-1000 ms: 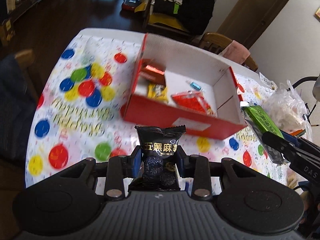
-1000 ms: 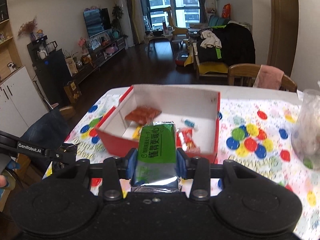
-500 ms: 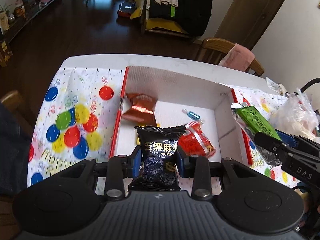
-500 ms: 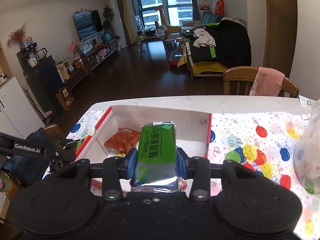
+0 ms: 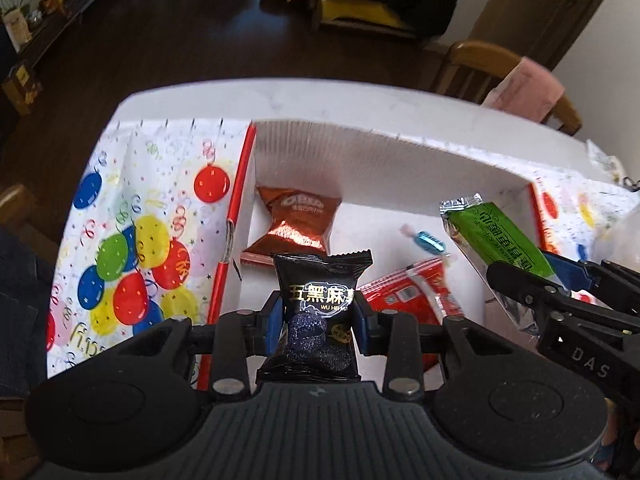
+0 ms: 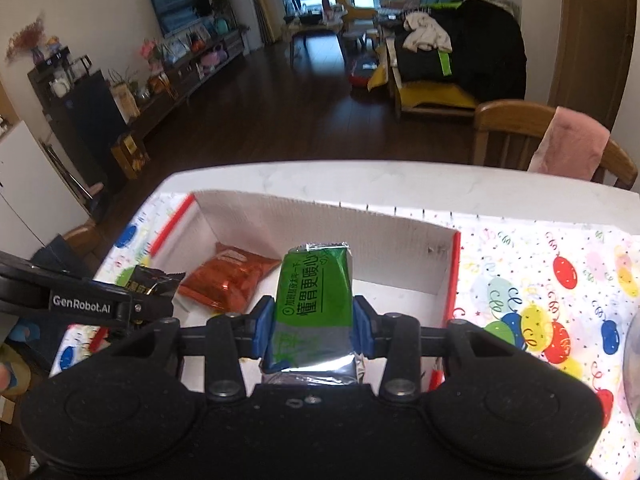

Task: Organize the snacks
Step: 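Carry both packets over the red box and lower them inside, then open both tools to drop the packets into the box, then withdraw both tools from the box back toward the snack pile, then grasp the white-wrapped cake with the left tool while the right tool grasps the brown chocolate packet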

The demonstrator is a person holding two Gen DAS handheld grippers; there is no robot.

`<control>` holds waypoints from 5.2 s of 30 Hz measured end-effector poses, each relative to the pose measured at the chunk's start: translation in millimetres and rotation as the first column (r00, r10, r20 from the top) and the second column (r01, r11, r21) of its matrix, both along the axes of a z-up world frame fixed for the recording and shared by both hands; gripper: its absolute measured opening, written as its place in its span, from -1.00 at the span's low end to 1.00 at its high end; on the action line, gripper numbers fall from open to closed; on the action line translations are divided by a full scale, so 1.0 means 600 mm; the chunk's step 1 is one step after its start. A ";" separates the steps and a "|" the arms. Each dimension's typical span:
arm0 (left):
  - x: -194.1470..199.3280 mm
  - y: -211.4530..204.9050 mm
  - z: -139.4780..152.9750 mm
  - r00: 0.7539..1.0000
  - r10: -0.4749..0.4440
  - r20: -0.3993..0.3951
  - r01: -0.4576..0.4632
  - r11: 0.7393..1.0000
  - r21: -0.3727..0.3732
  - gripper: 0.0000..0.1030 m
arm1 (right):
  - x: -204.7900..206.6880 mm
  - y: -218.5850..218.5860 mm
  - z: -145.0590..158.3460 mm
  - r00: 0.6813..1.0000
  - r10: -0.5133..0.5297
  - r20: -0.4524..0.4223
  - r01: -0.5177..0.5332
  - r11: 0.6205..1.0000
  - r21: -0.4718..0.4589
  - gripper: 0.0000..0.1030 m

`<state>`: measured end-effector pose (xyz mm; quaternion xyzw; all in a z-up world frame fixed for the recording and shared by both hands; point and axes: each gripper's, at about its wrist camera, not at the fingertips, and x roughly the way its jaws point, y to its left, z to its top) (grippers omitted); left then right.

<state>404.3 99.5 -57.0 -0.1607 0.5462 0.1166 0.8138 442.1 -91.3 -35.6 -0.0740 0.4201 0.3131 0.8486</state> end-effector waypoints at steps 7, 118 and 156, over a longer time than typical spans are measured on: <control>0.038 0.003 -0.050 0.996 0.020 -0.087 -0.022 1.000 -0.016 -0.33 | 0.036 0.028 -0.050 0.998 0.024 -0.066 -0.027 0.998 -0.057 -0.22; -0.435 -0.127 -0.087 0.939 -0.339 0.063 0.339 0.941 0.004 0.53 | -0.484 -0.079 -0.125 0.981 0.186 -0.061 -0.189 0.981 -0.052 0.85; -0.402 -0.110 -0.148 0.951 -0.309 -0.030 0.300 0.941 -0.159 -0.11 | -0.468 -0.037 -0.180 0.964 0.230 -0.135 -0.241 0.968 -0.072 -0.26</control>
